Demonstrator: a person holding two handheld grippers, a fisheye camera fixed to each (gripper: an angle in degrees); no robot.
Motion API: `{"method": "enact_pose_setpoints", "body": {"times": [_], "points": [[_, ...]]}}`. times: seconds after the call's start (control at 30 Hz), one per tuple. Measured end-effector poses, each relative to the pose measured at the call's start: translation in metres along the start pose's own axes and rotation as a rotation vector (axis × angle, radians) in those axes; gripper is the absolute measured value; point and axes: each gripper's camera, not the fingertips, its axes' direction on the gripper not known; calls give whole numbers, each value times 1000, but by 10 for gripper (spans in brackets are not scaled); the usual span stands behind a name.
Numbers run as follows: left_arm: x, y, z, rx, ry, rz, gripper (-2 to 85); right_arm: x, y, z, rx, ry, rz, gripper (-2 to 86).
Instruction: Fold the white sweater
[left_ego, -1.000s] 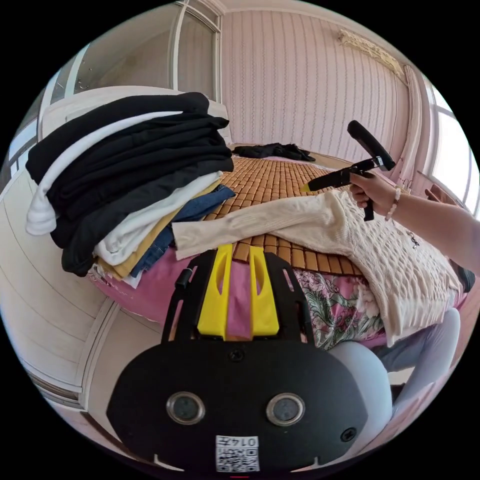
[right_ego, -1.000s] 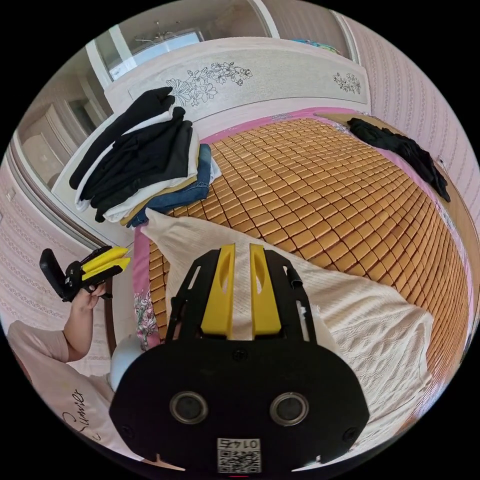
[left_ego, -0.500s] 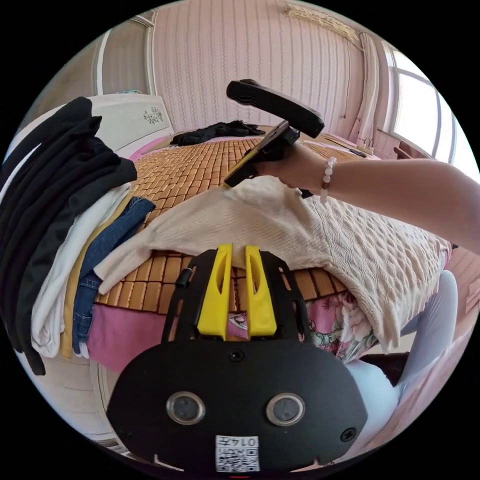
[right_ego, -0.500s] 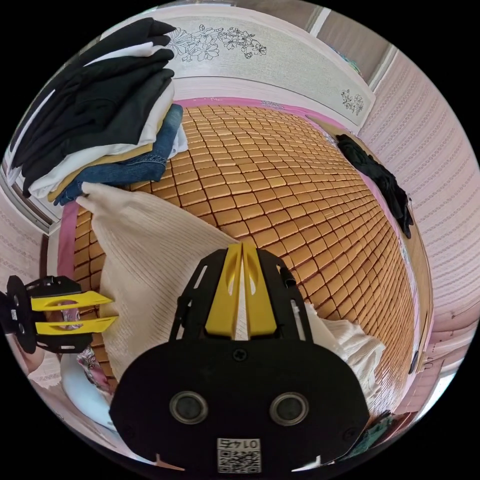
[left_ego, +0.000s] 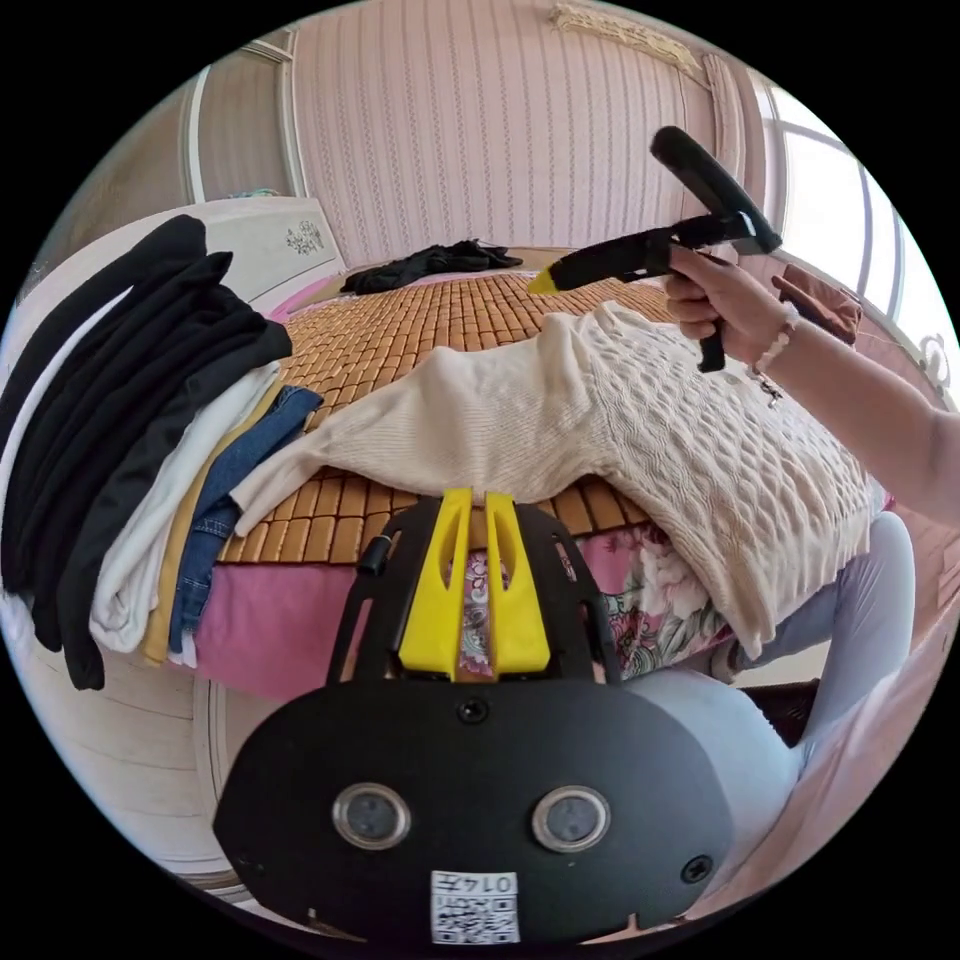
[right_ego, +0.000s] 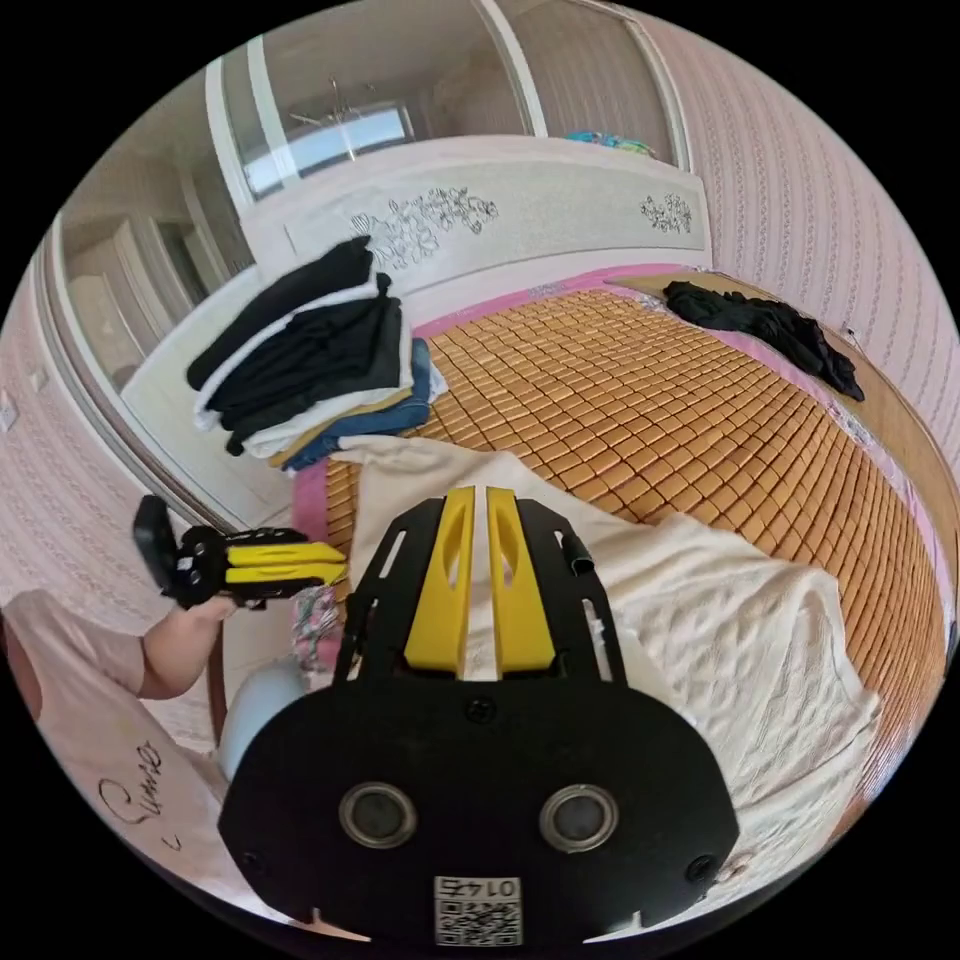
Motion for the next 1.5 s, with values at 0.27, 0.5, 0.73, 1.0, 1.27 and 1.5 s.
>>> {"method": "enact_pose_setpoints", "body": {"times": [0.27, 0.5, 0.73, 1.0, 1.27, 1.5], "points": [[70, 69, -23, 1, 269, -85, 63, 28, 298, -270, 1, 271, 461, 73], [143, 69, 23, -214, 257, 5, 98, 20, 395, -343, 18, 351, 723, 95], [155, 66, 56, -299, 298, -25, 108, 29, 372, -373, -48, 276, 692, 98], [167, 80, 63, -290, 451, -75, 97, 41, 323, -416, -77, 245, 622, 23], [204, 94, 86, -301, 307, -25, 27, 58, 293, -481, -105, 186, 625, 11], [212, 138, 55, -296, 337, 22, 28, 57, 278, -537, -88, 178, 608, 15]]}}
